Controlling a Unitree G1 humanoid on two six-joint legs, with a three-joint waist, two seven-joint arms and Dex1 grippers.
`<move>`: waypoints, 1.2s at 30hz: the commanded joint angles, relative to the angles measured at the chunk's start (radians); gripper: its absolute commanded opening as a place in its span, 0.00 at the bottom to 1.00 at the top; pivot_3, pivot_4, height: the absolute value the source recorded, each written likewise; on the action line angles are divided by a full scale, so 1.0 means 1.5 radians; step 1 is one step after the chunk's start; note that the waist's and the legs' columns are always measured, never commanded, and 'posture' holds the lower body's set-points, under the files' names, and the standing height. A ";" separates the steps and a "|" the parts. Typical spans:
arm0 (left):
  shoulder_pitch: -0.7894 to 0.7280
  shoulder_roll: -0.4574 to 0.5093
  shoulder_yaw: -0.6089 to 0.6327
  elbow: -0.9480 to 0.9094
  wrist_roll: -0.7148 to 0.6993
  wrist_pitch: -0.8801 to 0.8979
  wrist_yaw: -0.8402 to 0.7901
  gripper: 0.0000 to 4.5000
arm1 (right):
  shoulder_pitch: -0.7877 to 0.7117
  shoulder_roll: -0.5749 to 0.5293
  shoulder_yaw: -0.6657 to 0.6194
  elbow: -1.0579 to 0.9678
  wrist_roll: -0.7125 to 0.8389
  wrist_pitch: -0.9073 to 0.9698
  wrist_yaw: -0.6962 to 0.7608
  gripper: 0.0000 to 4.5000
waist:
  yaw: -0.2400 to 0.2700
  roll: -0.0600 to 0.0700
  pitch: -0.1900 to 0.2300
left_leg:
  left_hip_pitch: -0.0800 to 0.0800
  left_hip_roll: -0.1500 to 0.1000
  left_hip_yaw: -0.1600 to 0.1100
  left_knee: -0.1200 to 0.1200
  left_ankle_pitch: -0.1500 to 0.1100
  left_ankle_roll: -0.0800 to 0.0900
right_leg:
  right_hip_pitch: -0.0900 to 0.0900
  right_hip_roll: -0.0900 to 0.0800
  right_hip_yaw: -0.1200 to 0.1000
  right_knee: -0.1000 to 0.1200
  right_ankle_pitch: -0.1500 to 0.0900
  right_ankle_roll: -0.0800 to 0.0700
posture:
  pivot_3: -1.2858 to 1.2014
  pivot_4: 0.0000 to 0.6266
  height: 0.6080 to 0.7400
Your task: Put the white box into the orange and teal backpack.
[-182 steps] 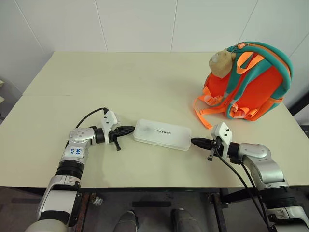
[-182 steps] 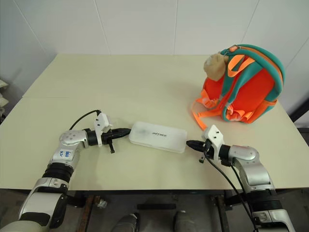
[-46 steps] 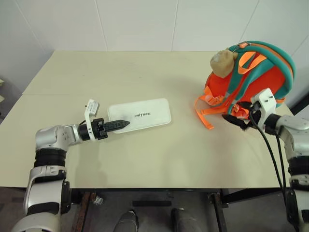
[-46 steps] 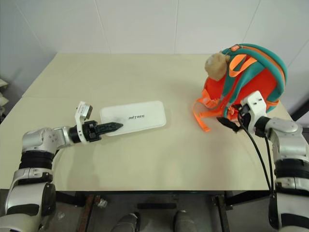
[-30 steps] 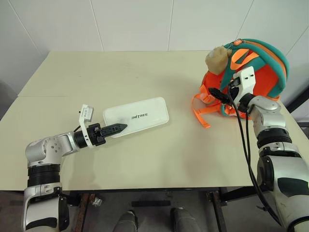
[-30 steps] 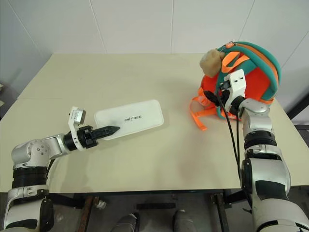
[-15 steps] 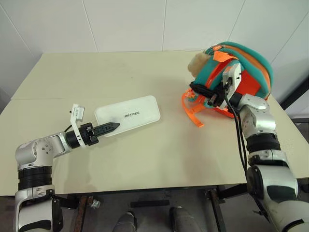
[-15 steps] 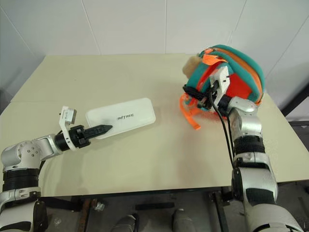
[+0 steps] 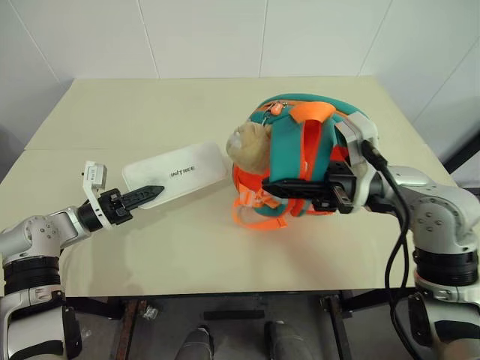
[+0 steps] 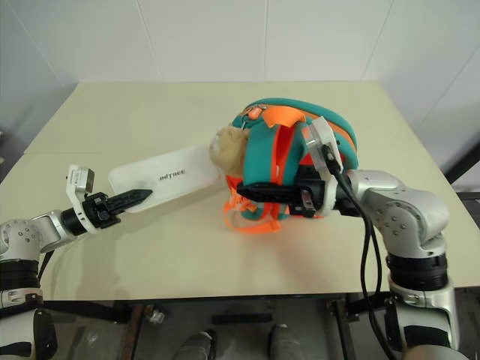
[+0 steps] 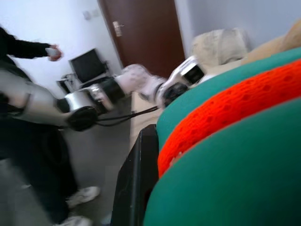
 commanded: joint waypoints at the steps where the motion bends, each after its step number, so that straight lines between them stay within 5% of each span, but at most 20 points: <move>1: 0.008 0.012 0.030 -0.042 -0.026 -0.036 -0.027 0.31 | 0.024 -0.057 -0.032 -0.042 0.079 0.039 0.048 0.00 | 0.006 0.000 0.000 | 0.000 0.000 0.000 0.000 0.000 0.000 | 0.000 0.000 0.000 -0.001 0.000 0.000 | 0.52 0.24 1.00; 7: 0.029 0.011 0.036 -0.096 -0.033 -0.078 -0.044 0.31 | 0.023 -0.150 -0.028 -0.016 0.093 0.047 0.122 0.00 | 0.007 0.000 0.000 | 0.000 0.000 0.001 0.000 0.000 0.001 | 0.000 0.000 0.000 -0.001 0.000 0.000 | 0.52 0.24 1.00; 17: 0.086 0.041 0.079 -0.302 -0.120 -0.095 -0.064 0.31 | 0.039 -0.125 0.038 0.022 -0.024 -0.034 0.111 0.00 | 0.006 0.000 0.000 | 0.000 0.000 0.001 0.000 0.000 0.001 | 0.000 0.000 0.000 -0.001 0.000 0.000 | 0.52 0.24 1.00; 25: 0.092 0.070 0.058 -0.332 -0.128 -0.129 -0.084 0.31 | 0.037 -0.105 0.059 0.042 -0.057 -0.053 0.113 0.00 | 0.006 -0.001 0.000 | 0.000 0.000 0.001 0.001 0.000 0.001 | 0.001 0.000 0.000 -0.001 0.000 0.000 | 0.52 0.24 1.00; 36: -0.093 0.056 -0.192 -0.193 0.135 -0.361 -0.100 0.31 | 0.020 -0.084 0.078 0.050 -0.071 -0.057 0.114 0.00 | 0.009 -0.001 0.000 | 0.000 0.000 0.001 0.002 0.000 0.001 | 0.001 0.000 0.000 -0.001 0.000 0.000 | 0.52 0.24 1.00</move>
